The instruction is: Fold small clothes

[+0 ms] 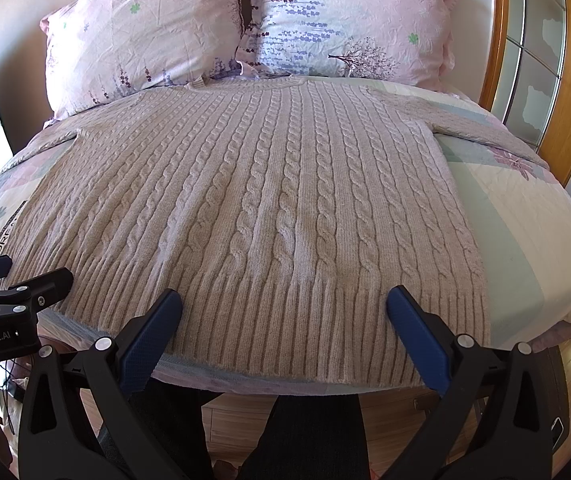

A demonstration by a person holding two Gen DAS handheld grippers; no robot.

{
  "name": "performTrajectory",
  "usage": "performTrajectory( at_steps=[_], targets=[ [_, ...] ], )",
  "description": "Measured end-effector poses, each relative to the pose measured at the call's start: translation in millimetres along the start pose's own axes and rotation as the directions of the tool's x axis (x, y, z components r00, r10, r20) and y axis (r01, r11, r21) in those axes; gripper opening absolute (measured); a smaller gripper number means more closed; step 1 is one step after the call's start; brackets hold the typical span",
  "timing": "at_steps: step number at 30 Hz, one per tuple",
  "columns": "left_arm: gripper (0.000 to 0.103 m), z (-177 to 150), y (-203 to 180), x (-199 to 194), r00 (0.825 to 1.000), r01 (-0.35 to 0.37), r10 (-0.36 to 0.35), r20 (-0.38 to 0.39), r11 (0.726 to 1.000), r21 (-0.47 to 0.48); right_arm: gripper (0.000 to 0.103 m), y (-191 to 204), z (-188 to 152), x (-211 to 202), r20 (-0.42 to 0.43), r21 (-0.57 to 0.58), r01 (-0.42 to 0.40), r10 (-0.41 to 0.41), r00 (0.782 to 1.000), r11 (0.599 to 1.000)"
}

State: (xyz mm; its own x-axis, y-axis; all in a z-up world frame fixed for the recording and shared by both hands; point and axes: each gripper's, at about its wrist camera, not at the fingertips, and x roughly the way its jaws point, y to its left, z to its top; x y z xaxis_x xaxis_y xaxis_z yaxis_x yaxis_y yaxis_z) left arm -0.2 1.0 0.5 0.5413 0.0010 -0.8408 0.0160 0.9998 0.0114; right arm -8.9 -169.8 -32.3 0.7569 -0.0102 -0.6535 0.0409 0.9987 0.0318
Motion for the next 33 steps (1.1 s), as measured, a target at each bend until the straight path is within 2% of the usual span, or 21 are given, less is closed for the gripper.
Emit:
performTrajectory(
  at_steps=[6,8,10,11,13,15,16,18,19,20,21,22,23,24,25,27,29,30,31,33],
  targets=[
    [0.101,4,0,-1,1.0,-0.002,0.002,-0.005,1.0,0.0,0.102,4,-3,2,0.012,-0.001,-0.002,0.002,1.0,1.0],
    [0.101,4,0,-1,1.0,-0.004,0.004,0.001,1.0,0.008,0.102,2,-4,1,0.041,-0.015,-0.011,0.012,0.999,1.0],
    [0.101,2,-2,-3,1.0,-0.003,0.003,0.018,1.0,0.016,0.102,-6,-4,1,0.076,-0.065,-0.085,0.09,0.993,0.994],
    [0.101,0,-2,-4,0.999,0.001,-0.002,0.035,1.0,0.029,0.102,-12,2,3,0.063,-0.065,-0.113,0.117,0.991,0.991],
    [0.101,0,-1,-4,1.0,0.012,-0.013,0.029,0.999,0.048,0.102,-40,23,0,0.076,-0.015,-0.159,0.16,0.984,0.987],
    [0.101,9,6,-3,0.999,0.038,-0.038,0.011,0.998,0.057,0.102,-93,55,-11,0.168,0.109,-0.155,0.136,0.976,0.982],
    [0.101,16,14,-5,0.998,0.053,-0.054,0.032,0.998,0.036,0.102,-122,70,-15,0.209,0.183,-0.145,0.106,0.972,0.972],
    [0.101,34,38,-8,0.992,0.105,-0.102,0.08,0.994,-0.03,0.098,-199,101,-15,0.252,0.379,-0.104,0.006,0.968,0.92],
    [0.101,46,56,-8,0.984,0.16,-0.152,0.097,0.984,-0.078,0.093,-230,111,-10,0.246,0.452,-0.089,-0.028,0.969,0.888],
    [0.101,53,67,-8,0.974,0.203,-0.19,0.119,0.973,-0.11,0.078,-270,122,-1,0.22,0.54,-0.066,-0.065,0.973,0.839],
    [0.101,62,85,-7,0.957,0.266,-0.241,0.161,0.951,-0.158,0.063,-304,129,10,0.184,0.614,-0.038,-0.096,0.978,0.788],
    [0.101,69,101,-6,0.937,0.322,-0.279,0.208,0.924,-0.208,0.057,-330,132,21,0.155,0.67,-0.022,-0.112,0.981,0.742],
    [0.101,75,112,-4,0.925,0.35,-0.292,0.241,0.904,-0.246,0.047,-362,134,36,0.119,0.734,-0.004,-0.123,0.985,0.679],
    [0.101,82,125,-2,0.919,0.358,-0.283,0.274,0.891,-0.281,0.042,-389,134,50,0.08,0.785,0.02,-0.134,0.988,0.619],
    [0.101,88,133,0,0.921,0.343,-0.26,0.291,0.894,-0.289,0.04,-405,133,60,0.052,0.808,0.041,-0.142,0.989,0.588],
    [0.101,103,143,5,0.926,0.292,-0.208,0.314,0.923,-0.25,0.036,-436,129,82,-0.015,0.847,0.097,-0.158,0.987,0.523],
    [0.101,117,151,12,0.944,0.209,-0.135,0.3,0.951,-0.23,0.035,-455,119,99,-0.047,0.89,0.1,-0.13,0.99,0.444],
    [0.101,122,159,16,0.948,0.19,-0.116,0.297,0.953,-0.235,0.031,-461,114,105,-0.059,0.903,0.102,-0.113,0.992,0.417],
    [0.101,128,166,20,0.95,0.185,-0.106,0.294,0.95,-0.253,0.029,-462,111,110,-0.062,0.911,0.101,-0.109,0.992,0.4],
    [0.101,135,186,29,0.956,0.182,-0.094,0.277,0.934,-0.308,0.027,-463,110,111,-0.045,0.909,0.097,-0.134,0.99,0.405]
  ],
)
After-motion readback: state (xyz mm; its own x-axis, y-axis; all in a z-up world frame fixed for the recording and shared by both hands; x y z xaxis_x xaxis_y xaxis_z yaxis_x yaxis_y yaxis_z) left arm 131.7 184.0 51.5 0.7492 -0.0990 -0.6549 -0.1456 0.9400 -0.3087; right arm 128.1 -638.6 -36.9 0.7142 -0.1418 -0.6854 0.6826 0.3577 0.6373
